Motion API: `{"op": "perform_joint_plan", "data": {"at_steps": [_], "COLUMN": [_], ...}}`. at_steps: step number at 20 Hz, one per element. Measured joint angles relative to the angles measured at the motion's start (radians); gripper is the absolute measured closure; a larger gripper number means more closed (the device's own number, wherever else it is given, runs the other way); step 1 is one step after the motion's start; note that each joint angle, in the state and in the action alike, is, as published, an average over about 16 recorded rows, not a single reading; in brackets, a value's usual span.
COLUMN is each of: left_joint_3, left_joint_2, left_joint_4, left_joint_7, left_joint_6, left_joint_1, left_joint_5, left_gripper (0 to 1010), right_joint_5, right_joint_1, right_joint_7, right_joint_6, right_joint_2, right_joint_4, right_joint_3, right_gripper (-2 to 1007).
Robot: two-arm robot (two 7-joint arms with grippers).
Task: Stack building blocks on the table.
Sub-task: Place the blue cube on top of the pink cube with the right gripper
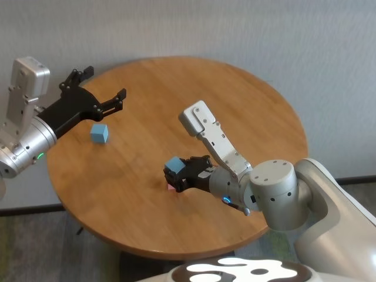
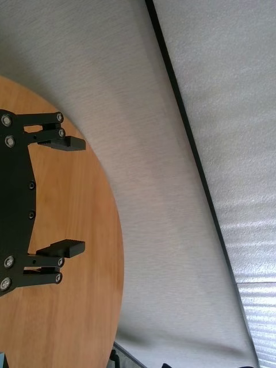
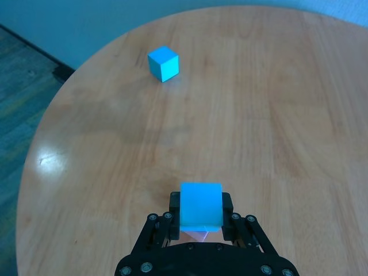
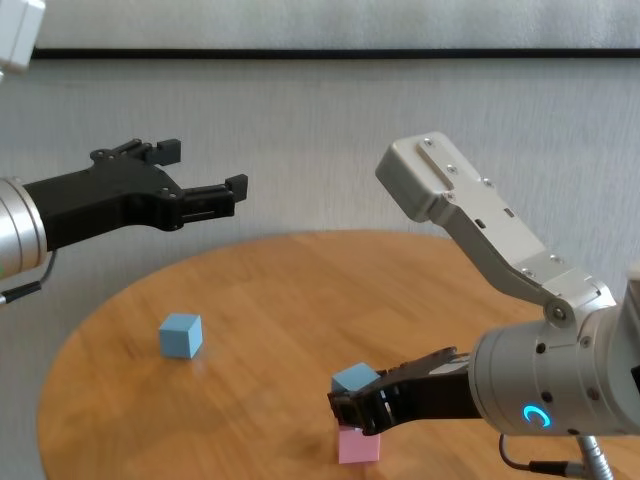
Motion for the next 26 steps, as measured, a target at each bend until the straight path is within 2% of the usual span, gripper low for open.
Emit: {"op": "perform_joint_plan", "data": {"at_steps": [12,16,21,26], "left_joint_3": [0.0,0.0,0.0,0.0], "left_joint_2": [0.0,0.0,0.0,0.0], "left_joint_4": [0.0,0.0,0.0,0.0], "left_joint_7": [0.0,0.0,0.0,0.0], "left_joint_6": [0.0,0.0,0.0,0.0], "left_joint_1": [0.0,0.0,0.0,0.0], "left_joint_5": [0.0,0.0,0.0,0.0], "left_gripper": [10,10,10,10], "right_joint_5": [-0.011,-0.011,-0.01,-0.01], "right_joint_1": [0.003,0.003,0.003,0.003], "right_joint_7": [0.006,0.006,0.005,0.005], "right_joint_6": [-0.011,-0.011,-0.01,-0.009], "right_joint_2": [-0.01,-0.01,-0.009,-0.008], "right_joint_4": [0.01,0.011,0.01,0.009], "right_joint_3": [0.012,0.012,0.011,0.01], "right_gripper": [643,611,509,345]}}
